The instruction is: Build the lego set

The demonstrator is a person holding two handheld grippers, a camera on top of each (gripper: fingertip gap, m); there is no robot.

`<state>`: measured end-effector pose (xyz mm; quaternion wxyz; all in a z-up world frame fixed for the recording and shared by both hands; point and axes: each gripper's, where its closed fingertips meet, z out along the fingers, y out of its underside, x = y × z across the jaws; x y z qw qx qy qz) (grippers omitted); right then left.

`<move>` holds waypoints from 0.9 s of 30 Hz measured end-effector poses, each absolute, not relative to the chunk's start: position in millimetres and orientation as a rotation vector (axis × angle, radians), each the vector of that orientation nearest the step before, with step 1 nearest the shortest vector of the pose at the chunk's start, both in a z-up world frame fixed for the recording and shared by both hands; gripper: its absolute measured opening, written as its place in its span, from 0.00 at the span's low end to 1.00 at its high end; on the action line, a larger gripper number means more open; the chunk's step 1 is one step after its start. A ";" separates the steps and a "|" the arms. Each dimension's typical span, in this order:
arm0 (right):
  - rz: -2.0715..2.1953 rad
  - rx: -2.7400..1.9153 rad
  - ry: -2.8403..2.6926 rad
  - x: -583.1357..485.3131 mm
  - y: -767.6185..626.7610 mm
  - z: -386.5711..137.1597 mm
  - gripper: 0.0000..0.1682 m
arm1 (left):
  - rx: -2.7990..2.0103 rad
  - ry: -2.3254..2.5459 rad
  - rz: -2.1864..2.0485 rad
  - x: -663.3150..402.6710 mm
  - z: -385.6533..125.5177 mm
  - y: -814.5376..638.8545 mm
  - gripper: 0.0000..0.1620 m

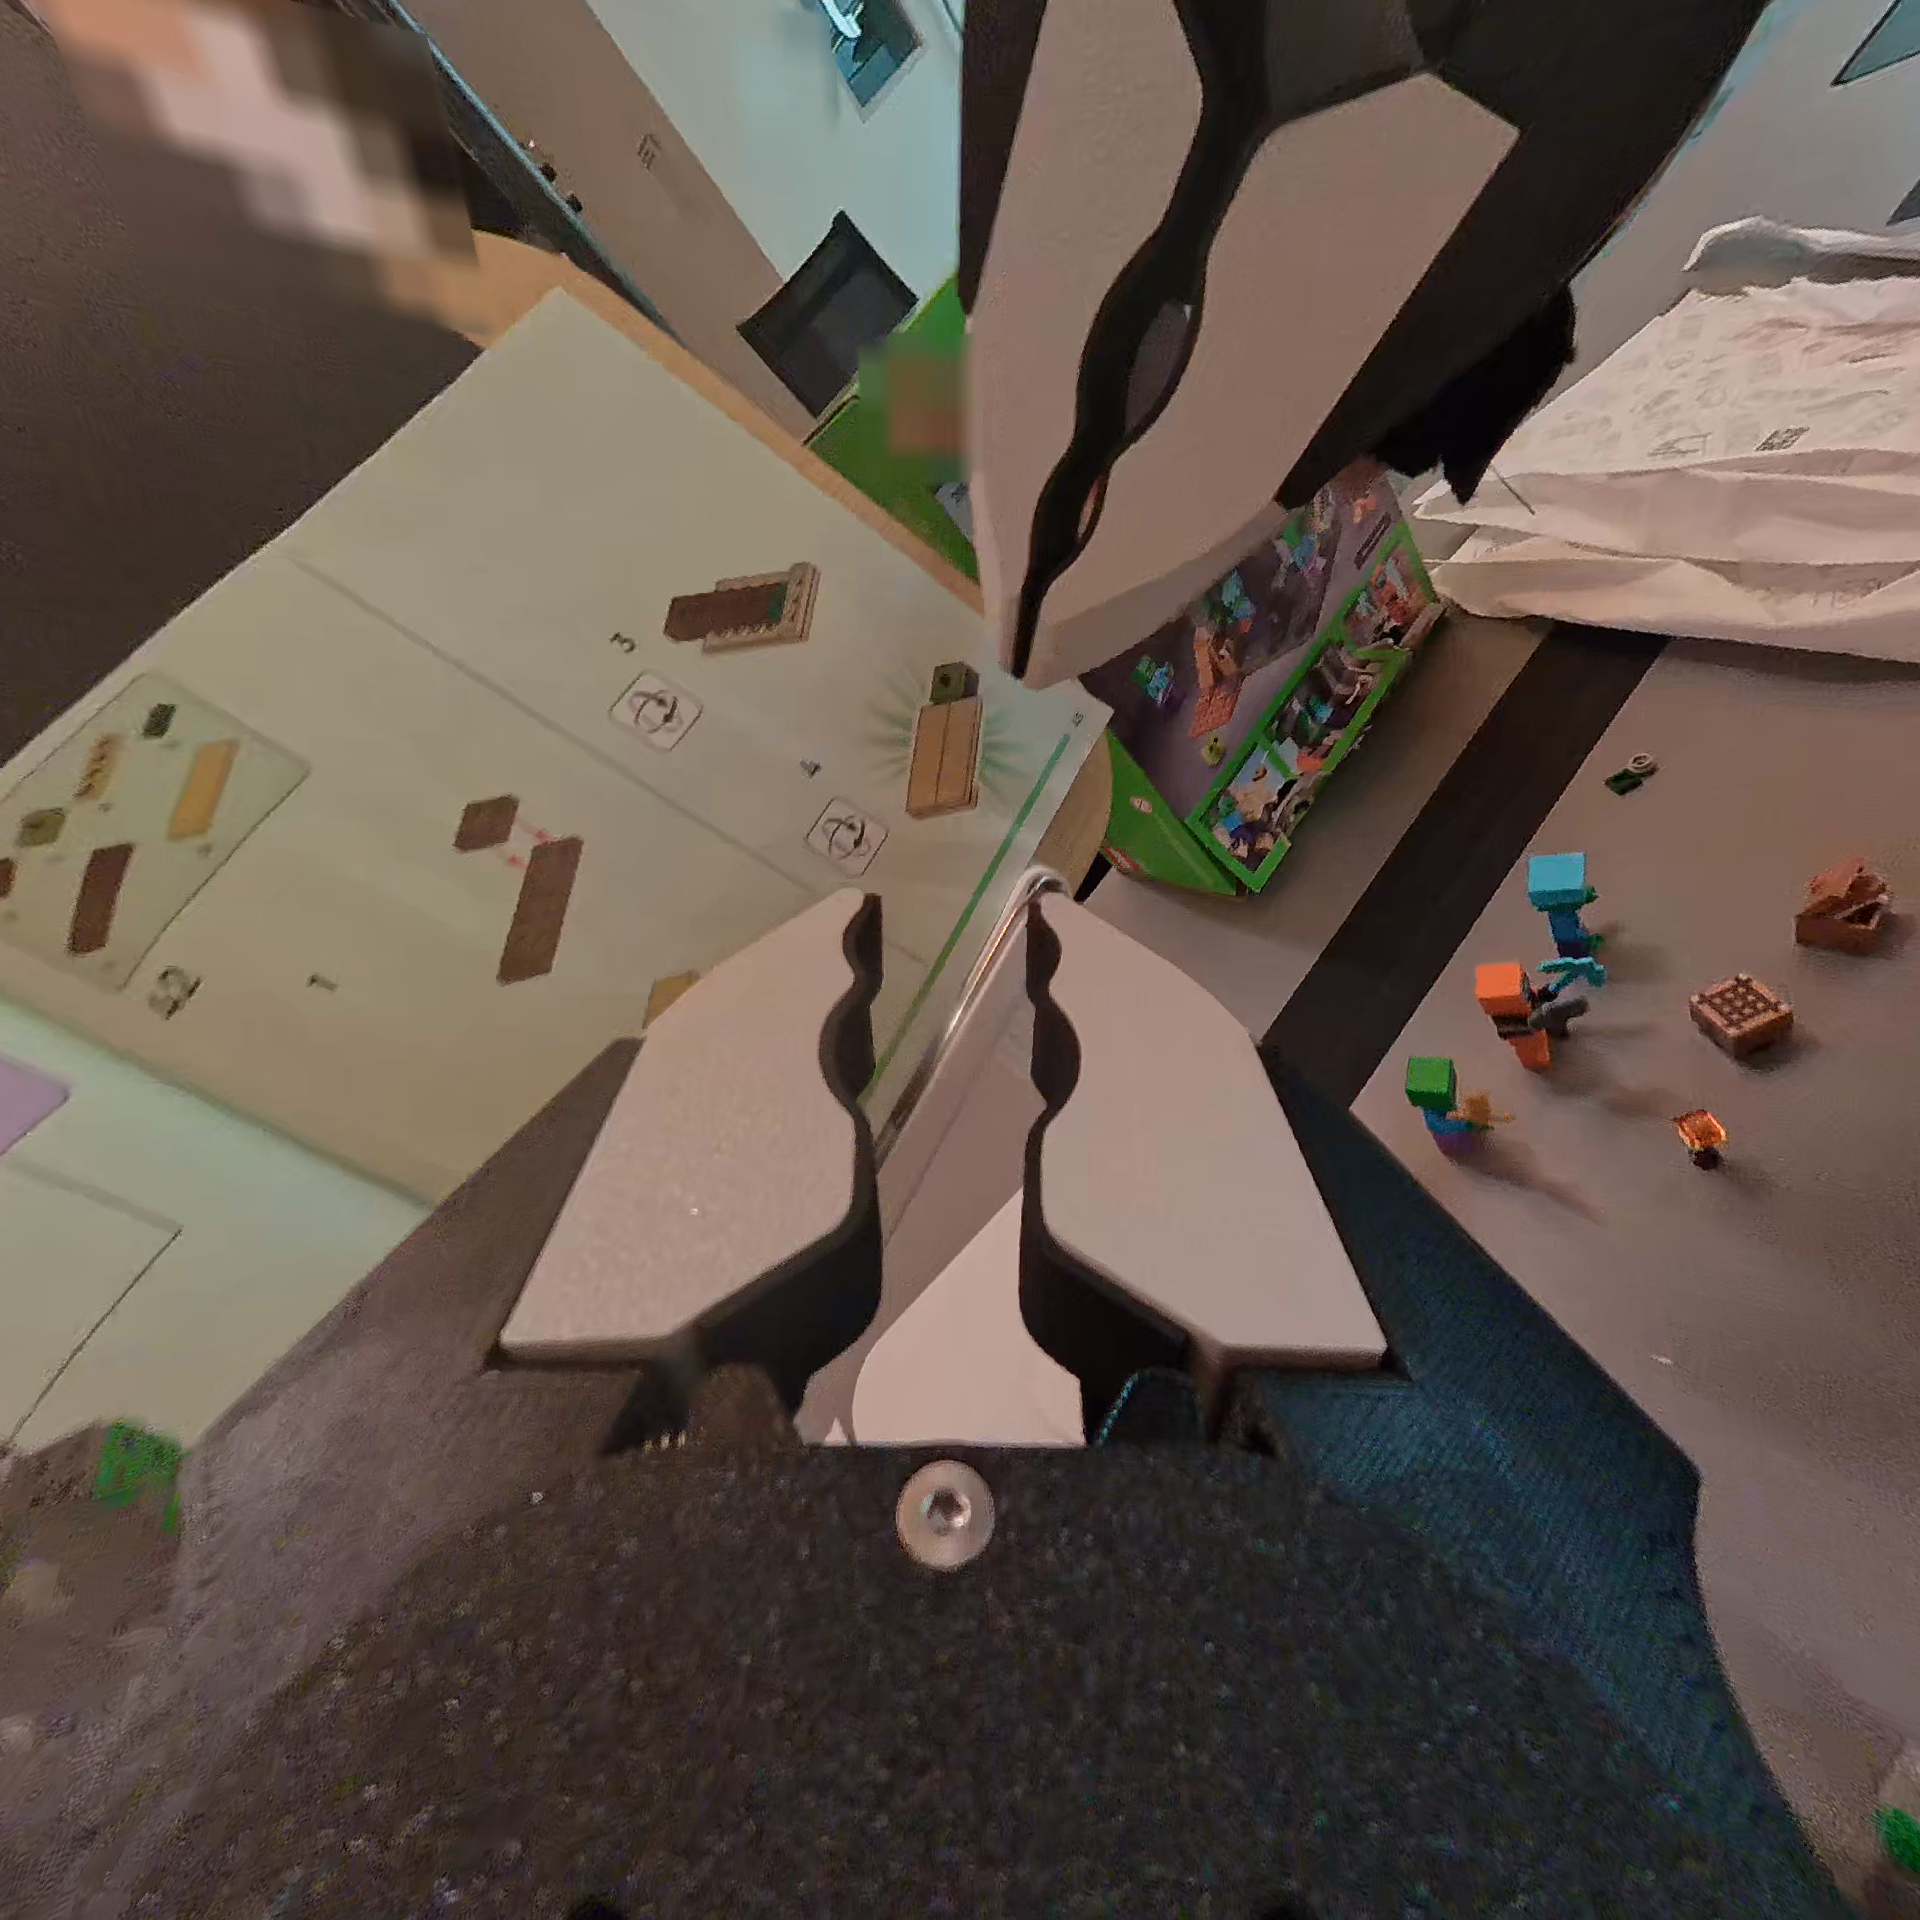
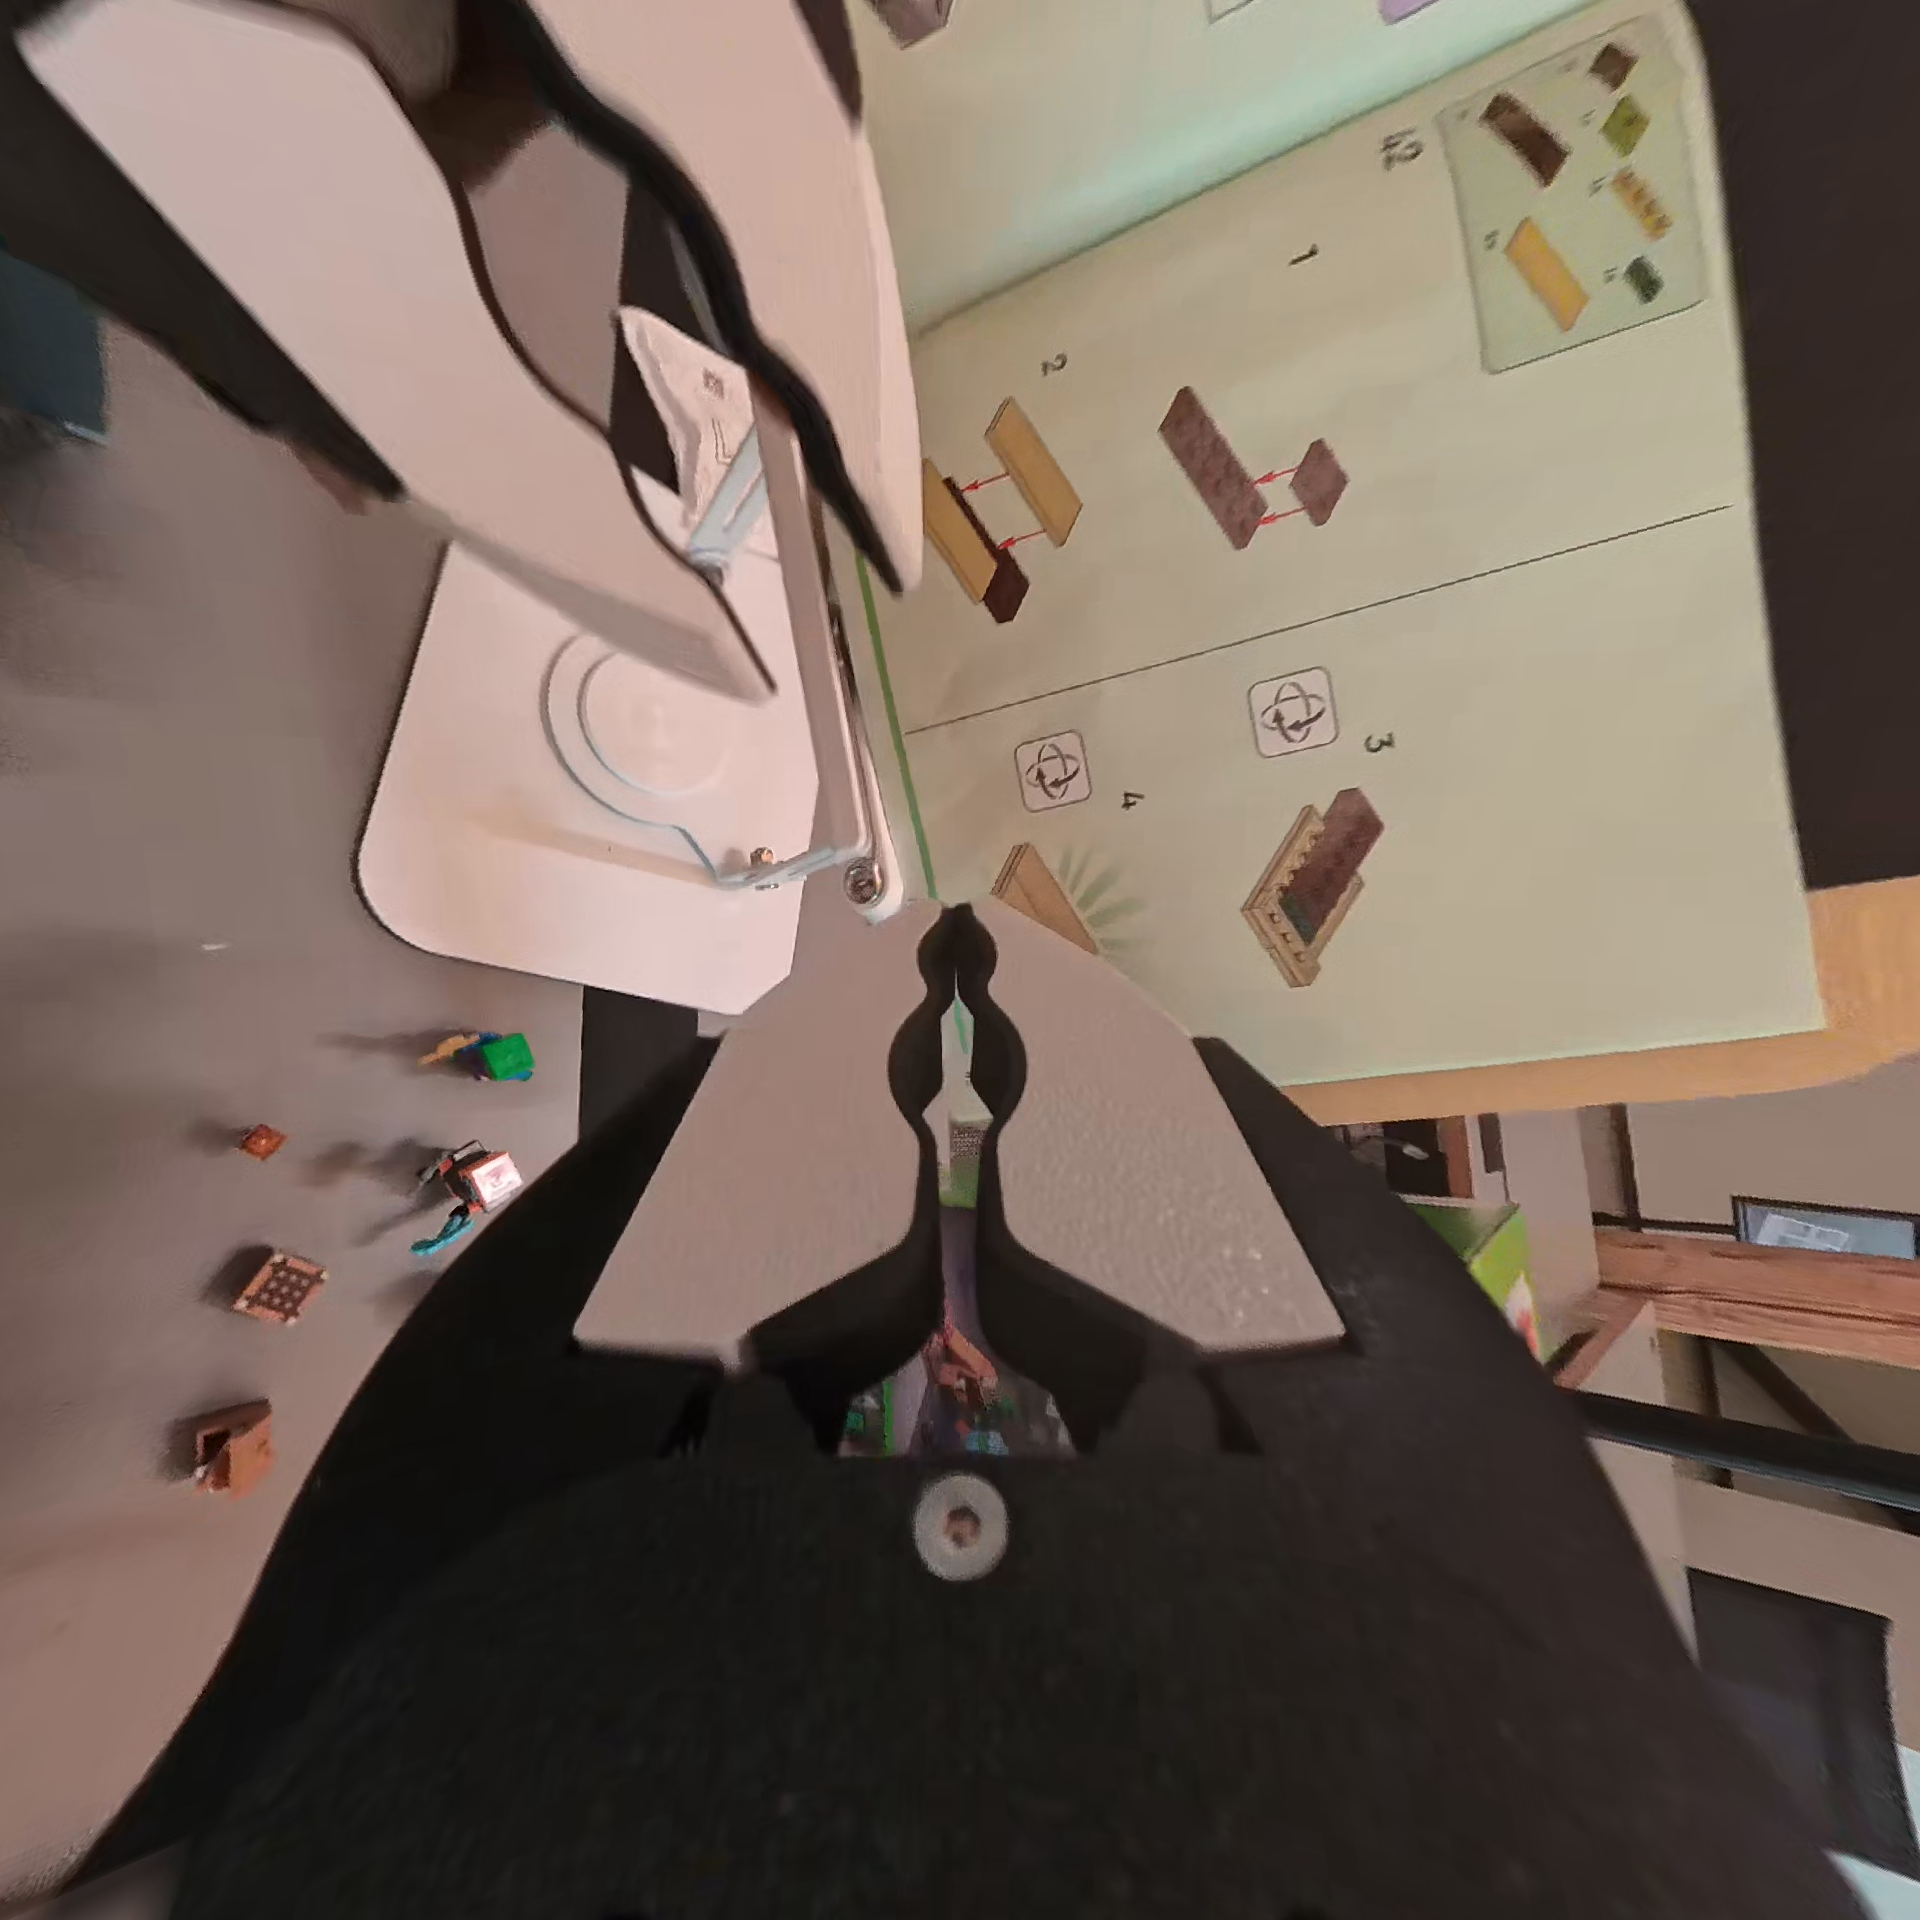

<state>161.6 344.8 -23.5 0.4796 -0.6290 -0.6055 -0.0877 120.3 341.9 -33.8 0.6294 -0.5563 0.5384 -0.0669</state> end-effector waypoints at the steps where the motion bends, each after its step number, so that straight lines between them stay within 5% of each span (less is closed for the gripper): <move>1: -0.218 -1.531 -1.472 162.0 345.0 -21.1 0.00 | -1.276 1.242 -0.150 125.6 -35.4 344.7 0.16; 10: -0.535 -1.448 -1.500 187.3 362.0 -45.7 0.01 | -1.329 1.221 -0.147 128.8 -50.8 355.2 0.16; 11: -0.574 -1.446 -1.498 189.8 365.2 -51.3 0.17 | -1.336 1.213 -0.151 126.4 -50.8 355.2 0.15; 12: -0.613 -1.439 -1.504 192.3 367.7 -56.8 0.19 | -1.346 1.206 -0.157 123.8 -51.0 354.9 0.15; 27: -0.800 -1.318 -1.516 199.1 384.4 -76.9 0.10 | -1.494 0.913 -0.317 46.2 -43.6 337.0 0.11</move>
